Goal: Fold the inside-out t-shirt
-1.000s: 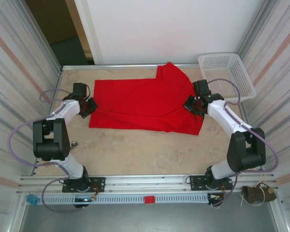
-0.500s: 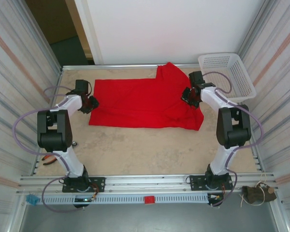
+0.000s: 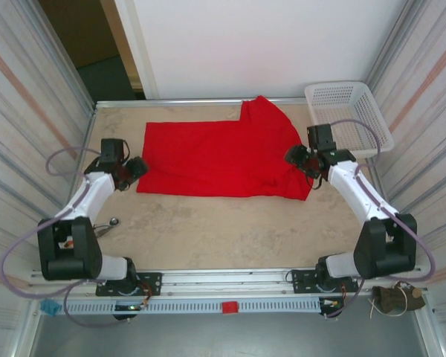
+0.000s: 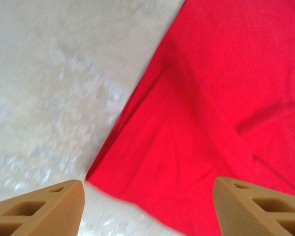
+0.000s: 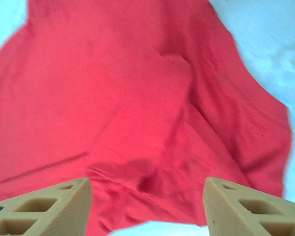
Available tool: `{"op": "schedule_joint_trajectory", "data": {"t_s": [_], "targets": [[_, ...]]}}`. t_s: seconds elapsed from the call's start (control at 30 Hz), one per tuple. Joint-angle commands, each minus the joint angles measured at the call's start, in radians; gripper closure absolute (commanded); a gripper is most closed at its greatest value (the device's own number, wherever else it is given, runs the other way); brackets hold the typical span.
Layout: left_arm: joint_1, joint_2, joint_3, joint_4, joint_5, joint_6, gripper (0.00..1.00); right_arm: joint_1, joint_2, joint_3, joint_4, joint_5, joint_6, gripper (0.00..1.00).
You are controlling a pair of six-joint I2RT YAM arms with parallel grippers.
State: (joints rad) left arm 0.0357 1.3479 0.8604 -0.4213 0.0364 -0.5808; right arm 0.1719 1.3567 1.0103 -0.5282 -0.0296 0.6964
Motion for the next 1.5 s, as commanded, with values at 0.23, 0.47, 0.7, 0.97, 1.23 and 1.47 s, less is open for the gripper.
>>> {"op": "schedule_joint_trajectory", "data": {"t_s": [0.23, 0.47, 0.7, 0.97, 1.23, 1.47], "targets": [[0.006, 0.112, -0.06, 0.054, 0.04, -0.016, 0.32, -0.043, 0.085, -0.111, 0.041, -0.011, -0.07, 0.35], [0.005, 0.22, -0.038, 0.095, 0.049, -0.007, 0.43, -0.027, 0.157, -0.129, 0.072, -0.02, -0.065, 0.39], [0.005, 0.214, -0.071, 0.121, 0.039, -0.006, 0.71, -0.002, 0.175, -0.181, 0.101, -0.01, -0.043, 0.6], [0.006, 0.137, -0.119, 0.086, 0.033, -0.041, 1.0, -0.01, 0.059, -0.24, 0.02, 0.031, -0.024, 1.0], [0.008, -0.144, -0.288, -0.006, -0.01, -0.203, 1.0, -0.05, -0.167, -0.34, -0.137, 0.077, 0.04, 1.0], [0.012, -0.314, -0.366, -0.107, -0.055, -0.278, 1.0, -0.086, -0.335, -0.422, -0.235, 0.094, 0.095, 1.0]]}}
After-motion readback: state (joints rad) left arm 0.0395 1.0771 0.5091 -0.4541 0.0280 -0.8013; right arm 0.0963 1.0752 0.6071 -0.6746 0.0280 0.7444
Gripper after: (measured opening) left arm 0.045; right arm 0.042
